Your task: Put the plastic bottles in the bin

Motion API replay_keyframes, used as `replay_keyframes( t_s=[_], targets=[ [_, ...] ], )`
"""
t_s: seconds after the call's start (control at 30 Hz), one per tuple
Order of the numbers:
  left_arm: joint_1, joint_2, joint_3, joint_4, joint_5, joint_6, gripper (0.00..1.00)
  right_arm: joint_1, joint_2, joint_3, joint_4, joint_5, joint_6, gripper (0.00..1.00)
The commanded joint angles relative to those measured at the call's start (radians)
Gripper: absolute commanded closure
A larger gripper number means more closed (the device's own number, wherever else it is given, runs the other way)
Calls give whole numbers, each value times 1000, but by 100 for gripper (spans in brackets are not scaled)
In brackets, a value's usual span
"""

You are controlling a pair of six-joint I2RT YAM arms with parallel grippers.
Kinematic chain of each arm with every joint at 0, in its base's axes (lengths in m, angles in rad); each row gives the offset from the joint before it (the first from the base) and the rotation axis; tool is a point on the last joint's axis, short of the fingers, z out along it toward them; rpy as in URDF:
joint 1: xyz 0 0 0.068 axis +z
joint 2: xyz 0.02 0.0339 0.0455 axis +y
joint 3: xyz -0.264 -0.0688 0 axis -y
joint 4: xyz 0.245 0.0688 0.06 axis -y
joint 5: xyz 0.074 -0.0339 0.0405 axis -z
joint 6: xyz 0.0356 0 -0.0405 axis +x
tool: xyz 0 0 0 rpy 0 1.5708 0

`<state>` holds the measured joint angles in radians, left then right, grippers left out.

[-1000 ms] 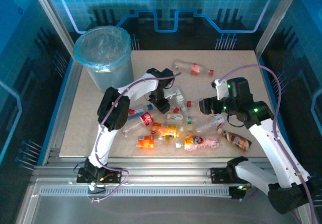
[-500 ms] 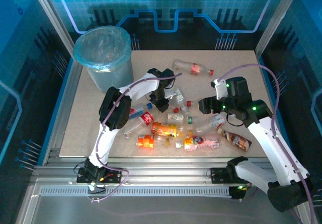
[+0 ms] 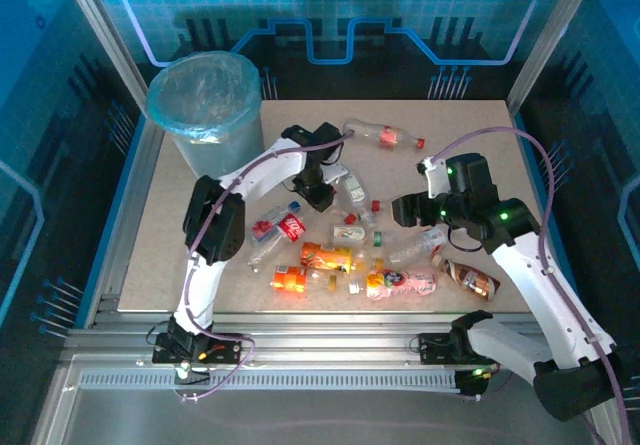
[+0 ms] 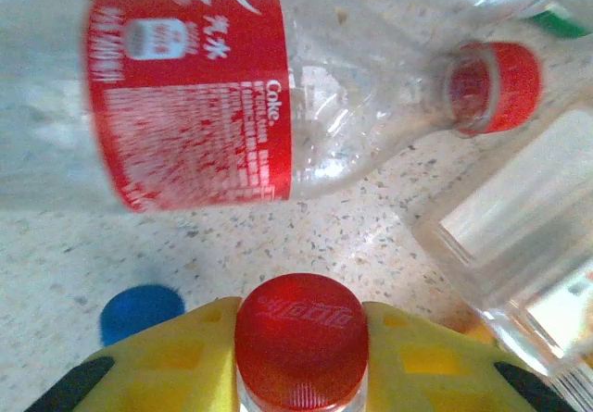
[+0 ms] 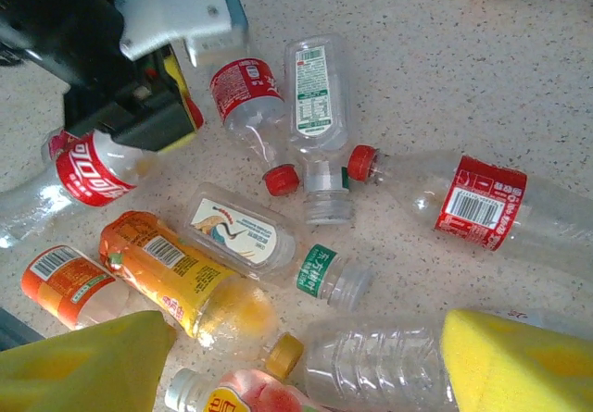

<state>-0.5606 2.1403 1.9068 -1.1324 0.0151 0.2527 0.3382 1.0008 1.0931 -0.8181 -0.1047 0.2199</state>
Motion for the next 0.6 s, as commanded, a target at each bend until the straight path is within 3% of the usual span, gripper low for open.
replay_keyframes(
  t_s=[0.0,0.1,0.3,0.43,0.57],
  targets=[
    [5,-99,32,-36,-16,-34,90,29,-10,35,4,23,27,22],
    [5,-150,36,-26,-46,-54,100,49,-10,36,4,45,35,22],
    [11,-265,106,-30,-118,-124,100,91,-4,33,67,16,144,26],
    [17,-349,169,-3,-143,-171,100,197,54,65,172,5,187,27],
    [41,-429,227,63,-219,-182,100,304,203,220,189,39,169,27]
  ],
)
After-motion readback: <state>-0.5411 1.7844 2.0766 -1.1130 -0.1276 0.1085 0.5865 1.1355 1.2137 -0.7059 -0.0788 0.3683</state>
